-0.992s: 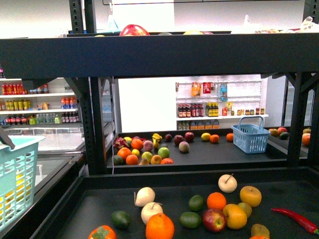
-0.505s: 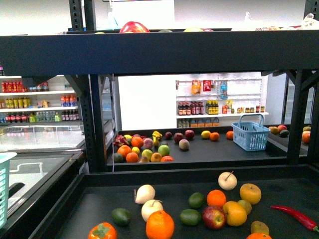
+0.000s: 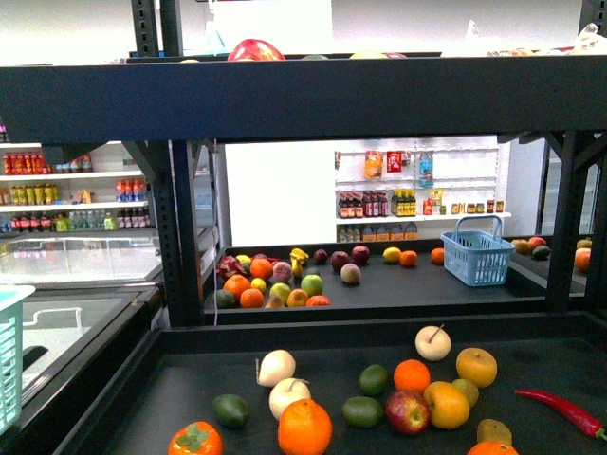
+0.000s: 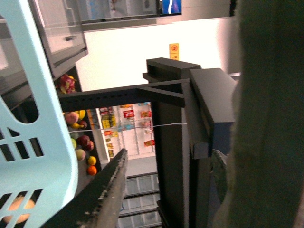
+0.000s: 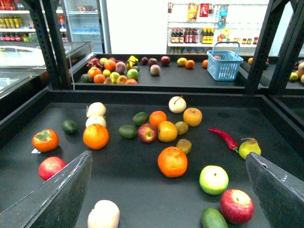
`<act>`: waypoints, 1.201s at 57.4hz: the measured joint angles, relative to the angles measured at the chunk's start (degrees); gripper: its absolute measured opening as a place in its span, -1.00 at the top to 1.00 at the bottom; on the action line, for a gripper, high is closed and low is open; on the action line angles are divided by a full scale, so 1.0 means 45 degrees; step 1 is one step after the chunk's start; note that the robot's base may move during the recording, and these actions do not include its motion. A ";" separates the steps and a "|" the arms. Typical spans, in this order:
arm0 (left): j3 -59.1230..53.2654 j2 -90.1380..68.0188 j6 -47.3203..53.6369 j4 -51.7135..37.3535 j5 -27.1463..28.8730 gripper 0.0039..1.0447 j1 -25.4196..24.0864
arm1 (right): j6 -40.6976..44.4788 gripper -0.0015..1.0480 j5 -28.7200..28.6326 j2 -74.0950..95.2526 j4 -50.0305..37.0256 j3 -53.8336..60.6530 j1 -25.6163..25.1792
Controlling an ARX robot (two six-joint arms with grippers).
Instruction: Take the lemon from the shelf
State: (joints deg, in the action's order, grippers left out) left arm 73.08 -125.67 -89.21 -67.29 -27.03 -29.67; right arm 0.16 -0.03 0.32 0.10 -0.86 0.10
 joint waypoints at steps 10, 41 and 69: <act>-0.0039 0.0369 0.0845 0.1613 -0.0029 -0.73 -0.0117 | 0.0000 -0.86 0.0005 0.0000 0.0000 0.0000 0.0000; -0.0656 0.1865 0.1243 0.2297 -0.0345 -0.85 -0.0277 | 0.0000 -0.86 0.0000 0.0000 0.0000 0.0000 0.0000; -0.1569 0.4017 0.2317 0.5319 -0.0831 -0.85 -0.0636 | 0.0000 -0.86 0.0000 0.0000 0.0000 0.0000 0.0000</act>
State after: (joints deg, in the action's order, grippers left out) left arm 66.02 -107.59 -78.78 -43.35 -30.76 -32.53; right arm 0.16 -0.03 0.32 0.10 -0.86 0.10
